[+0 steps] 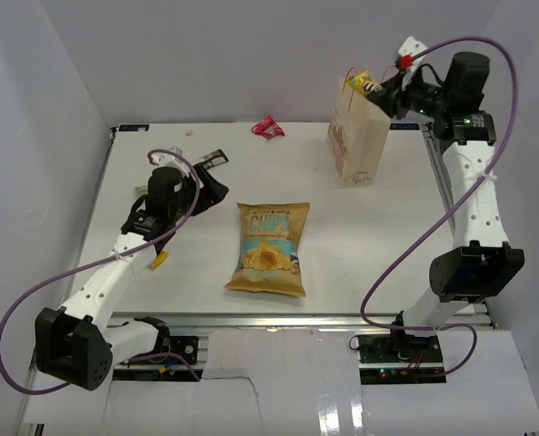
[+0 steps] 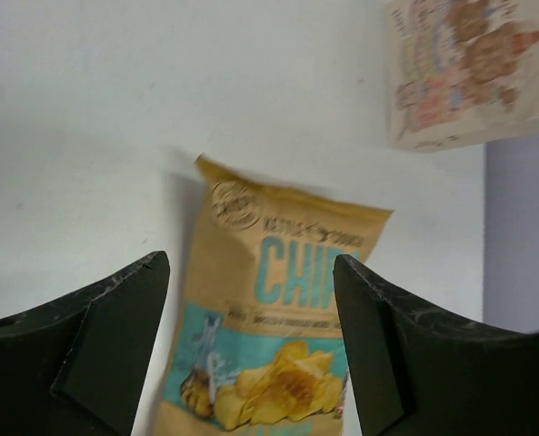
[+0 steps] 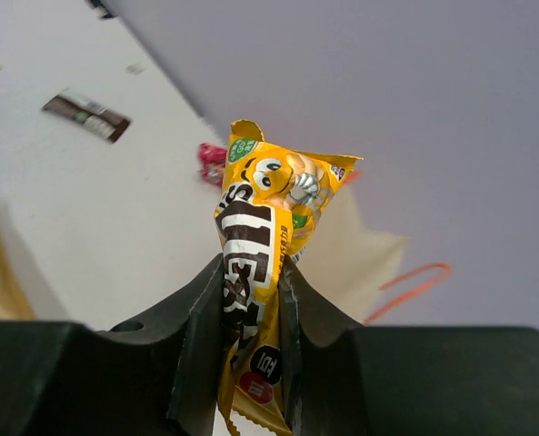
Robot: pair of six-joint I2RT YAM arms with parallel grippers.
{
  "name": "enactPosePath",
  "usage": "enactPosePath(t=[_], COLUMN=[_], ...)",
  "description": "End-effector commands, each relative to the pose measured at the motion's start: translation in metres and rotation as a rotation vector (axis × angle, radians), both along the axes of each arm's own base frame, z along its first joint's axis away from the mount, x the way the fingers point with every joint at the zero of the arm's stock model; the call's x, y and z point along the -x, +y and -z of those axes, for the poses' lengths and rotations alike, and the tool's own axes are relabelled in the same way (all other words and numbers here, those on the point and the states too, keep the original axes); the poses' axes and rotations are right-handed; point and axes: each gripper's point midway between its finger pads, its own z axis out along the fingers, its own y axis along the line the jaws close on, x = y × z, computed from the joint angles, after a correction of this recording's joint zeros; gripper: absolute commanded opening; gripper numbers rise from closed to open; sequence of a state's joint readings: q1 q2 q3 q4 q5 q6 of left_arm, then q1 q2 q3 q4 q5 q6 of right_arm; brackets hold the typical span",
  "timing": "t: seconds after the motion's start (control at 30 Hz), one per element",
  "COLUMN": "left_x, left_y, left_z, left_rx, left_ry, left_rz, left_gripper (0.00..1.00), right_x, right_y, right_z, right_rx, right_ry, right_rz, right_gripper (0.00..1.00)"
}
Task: Place the snacks into the paper bag
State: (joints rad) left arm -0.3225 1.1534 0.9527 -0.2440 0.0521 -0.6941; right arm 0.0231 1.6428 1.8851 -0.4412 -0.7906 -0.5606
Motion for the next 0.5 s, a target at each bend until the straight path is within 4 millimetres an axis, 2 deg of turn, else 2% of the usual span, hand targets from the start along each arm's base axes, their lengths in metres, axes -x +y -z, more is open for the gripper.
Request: enactPosePath(t=[0.0,0.03,0.07,0.13,0.17,0.23,0.33,0.37,0.47], left_x=[0.023,0.029,0.035,0.041,0.044,0.048,0.052,0.053,0.057], left_y=[0.022,0.026,0.03,0.038,0.044,0.049,0.053,0.053,0.052], left_z=[0.026,0.037,0.033,0.04,0.035,0.038,0.04,0.042,0.049], left_rx=[0.005,0.0,0.008,0.002,0.006,0.0,0.009,0.012,0.038], left_ry=[0.072,0.093,0.079,0.091,0.073,0.079,0.096,0.106,0.142], left_rz=[-0.105,-0.121,-0.133,-0.175,-0.202,-0.221,-0.247,-0.254,-0.268], left_gripper=[0.83,0.83,0.83,0.83,0.83,0.83,0.83,0.83,0.83], right_x=[-0.008,-0.012,-0.02,-0.037,-0.048,-0.062,-0.085,-0.095,-0.107], right_y=[-0.02,-0.025,-0.033,-0.042,-0.045,-0.05,-0.053,-0.06,-0.057], right_z=[-0.048,-0.052,-0.059,-0.057,-0.054,-0.052,-0.039,-0.031,-0.02], right_rx=[-0.137,-0.148,-0.159,-0.188,-0.213,-0.241,-0.284,-0.297,-0.301], right_ry=[-0.046,-0.059,-0.094,-0.087,-0.084,-0.078,-0.045,-0.032,-0.025], right_rz=[0.076,0.105,0.137,0.206,0.229,0.279,0.334,0.382,0.398], right_gripper=[0.24,0.25,0.25,0.24,0.24,0.23,0.22,0.22,0.25])
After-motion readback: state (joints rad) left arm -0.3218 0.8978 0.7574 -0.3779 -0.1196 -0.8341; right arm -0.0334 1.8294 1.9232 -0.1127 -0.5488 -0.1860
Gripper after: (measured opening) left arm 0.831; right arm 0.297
